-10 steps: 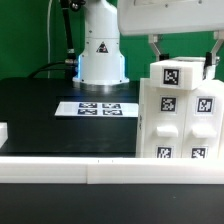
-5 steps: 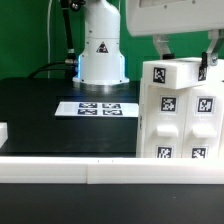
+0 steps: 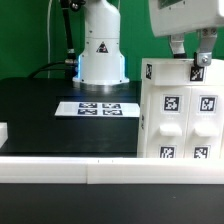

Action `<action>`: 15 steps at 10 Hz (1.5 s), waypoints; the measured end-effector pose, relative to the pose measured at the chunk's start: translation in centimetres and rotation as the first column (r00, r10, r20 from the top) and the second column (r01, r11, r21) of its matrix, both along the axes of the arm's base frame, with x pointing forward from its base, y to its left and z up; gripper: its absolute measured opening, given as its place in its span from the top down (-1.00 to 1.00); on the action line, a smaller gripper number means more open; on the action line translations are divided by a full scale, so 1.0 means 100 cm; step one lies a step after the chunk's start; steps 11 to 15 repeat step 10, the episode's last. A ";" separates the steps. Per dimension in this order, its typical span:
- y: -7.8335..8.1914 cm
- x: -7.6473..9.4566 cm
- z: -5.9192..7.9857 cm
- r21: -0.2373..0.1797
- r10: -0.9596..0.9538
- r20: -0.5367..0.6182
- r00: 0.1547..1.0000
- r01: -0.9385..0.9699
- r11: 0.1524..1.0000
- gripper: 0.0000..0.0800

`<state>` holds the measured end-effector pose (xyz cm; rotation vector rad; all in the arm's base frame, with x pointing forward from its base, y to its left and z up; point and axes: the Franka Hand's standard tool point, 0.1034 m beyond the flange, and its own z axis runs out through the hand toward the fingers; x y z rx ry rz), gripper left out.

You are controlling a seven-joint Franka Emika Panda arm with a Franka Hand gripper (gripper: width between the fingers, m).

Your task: Assemble cabinet

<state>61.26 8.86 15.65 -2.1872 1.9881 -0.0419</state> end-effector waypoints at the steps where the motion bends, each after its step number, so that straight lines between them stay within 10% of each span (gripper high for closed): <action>1: 0.000 0.000 0.000 0.022 -0.081 -0.010 0.997 0.082 0.996 -0.40; 7: 0.002 0.000 -0.002 0.034 -0.124 -0.019 0.992 0.124 0.992 -0.98; 15: 0.003 -0.001 -0.002 0.033 -0.115 -0.019 0.993 0.116 0.993 -1.00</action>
Offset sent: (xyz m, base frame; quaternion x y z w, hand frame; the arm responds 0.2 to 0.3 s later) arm 0.0000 0.0000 0.0000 0.0000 0.0000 0.0000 1.0000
